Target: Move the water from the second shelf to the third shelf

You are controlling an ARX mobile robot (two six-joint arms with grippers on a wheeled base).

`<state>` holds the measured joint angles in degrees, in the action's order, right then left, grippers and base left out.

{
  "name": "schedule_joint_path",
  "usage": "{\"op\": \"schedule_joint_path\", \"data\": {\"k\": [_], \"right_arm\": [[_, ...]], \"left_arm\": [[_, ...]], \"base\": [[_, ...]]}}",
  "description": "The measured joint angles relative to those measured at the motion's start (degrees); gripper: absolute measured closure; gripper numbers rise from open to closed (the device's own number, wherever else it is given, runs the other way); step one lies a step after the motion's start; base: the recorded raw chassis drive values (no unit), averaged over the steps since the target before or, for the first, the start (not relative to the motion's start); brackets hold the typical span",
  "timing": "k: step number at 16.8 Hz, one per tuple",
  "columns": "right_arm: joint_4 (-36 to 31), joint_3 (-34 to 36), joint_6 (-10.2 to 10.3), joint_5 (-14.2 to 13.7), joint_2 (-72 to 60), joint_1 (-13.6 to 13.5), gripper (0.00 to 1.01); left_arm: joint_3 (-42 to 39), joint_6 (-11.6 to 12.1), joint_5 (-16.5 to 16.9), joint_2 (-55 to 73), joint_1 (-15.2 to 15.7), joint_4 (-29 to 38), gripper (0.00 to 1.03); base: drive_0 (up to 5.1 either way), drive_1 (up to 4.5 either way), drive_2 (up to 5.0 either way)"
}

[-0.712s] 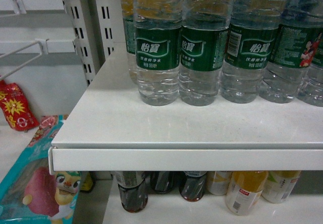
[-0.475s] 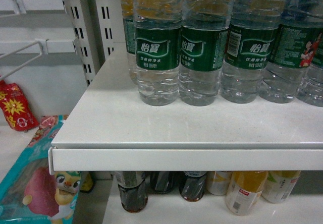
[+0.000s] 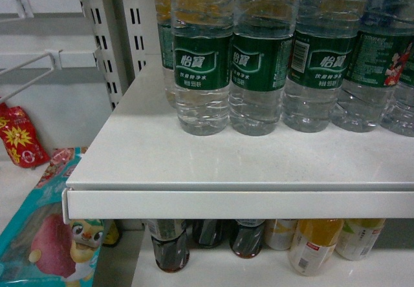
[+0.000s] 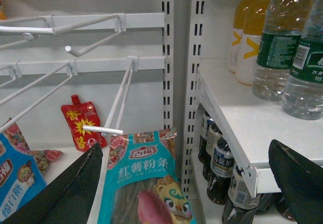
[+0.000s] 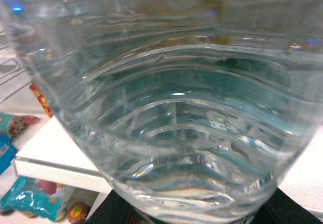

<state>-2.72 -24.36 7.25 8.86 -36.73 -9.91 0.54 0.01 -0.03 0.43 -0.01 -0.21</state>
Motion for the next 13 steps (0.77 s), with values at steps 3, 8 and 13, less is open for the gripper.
{"op": "schedule_joint_path", "data": {"k": [3,8,13], "right_arm": [[-6.0,0.6,0.9,-3.7,-11.4,-7.8,0.62],[-24.0,-4.3,4.9,-11.1,-36.5,-12.3,0.62],[-25.4,-6.4,6.5,-11.8,-39.7,-12.7,0.62]], "left_arm": [[0.0,0.0,0.0,0.0,0.0,0.0,0.05],[0.0,0.0,0.0,0.0,0.0,0.0,0.05],[0.0,0.0,0.0,0.0,0.0,0.0,0.05]], "base": [[0.0,0.00,0.0],[0.0,0.00,0.0],[0.0,0.00,0.0]]}}
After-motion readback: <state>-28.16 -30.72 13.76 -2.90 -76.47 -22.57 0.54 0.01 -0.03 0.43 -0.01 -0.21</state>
